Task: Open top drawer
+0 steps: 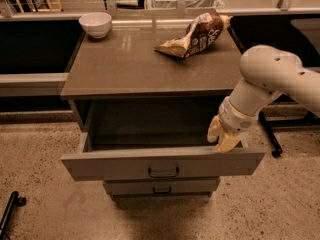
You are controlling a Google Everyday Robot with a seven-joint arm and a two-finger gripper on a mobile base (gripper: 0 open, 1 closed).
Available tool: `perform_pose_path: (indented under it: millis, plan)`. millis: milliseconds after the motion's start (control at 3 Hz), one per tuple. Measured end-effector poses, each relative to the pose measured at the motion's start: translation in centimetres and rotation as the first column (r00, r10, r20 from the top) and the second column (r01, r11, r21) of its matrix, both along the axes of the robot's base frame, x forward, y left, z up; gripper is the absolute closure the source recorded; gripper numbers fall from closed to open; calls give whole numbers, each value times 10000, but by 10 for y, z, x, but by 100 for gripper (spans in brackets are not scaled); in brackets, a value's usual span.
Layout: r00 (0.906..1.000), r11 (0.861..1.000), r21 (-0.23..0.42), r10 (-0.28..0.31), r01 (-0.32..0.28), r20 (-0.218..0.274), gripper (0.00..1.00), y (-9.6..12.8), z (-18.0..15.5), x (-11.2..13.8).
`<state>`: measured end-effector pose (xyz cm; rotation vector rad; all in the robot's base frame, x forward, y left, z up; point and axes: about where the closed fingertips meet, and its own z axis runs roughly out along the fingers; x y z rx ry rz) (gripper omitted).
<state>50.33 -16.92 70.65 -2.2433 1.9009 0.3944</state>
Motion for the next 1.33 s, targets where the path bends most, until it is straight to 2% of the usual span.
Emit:
perform_pose_path:
  millis: [333,667,1000,1333]
  plan:
    - [10000,10000,-7,23,-23,45,37,0,2,0]
    - [10000,10000,-9,25,-25,45,13,0,2,0]
    - [9999,9997,-234,99,-96,93,3,3,8,2]
    - [9997,9974,-709,103,-86,231,11,5,23,8]
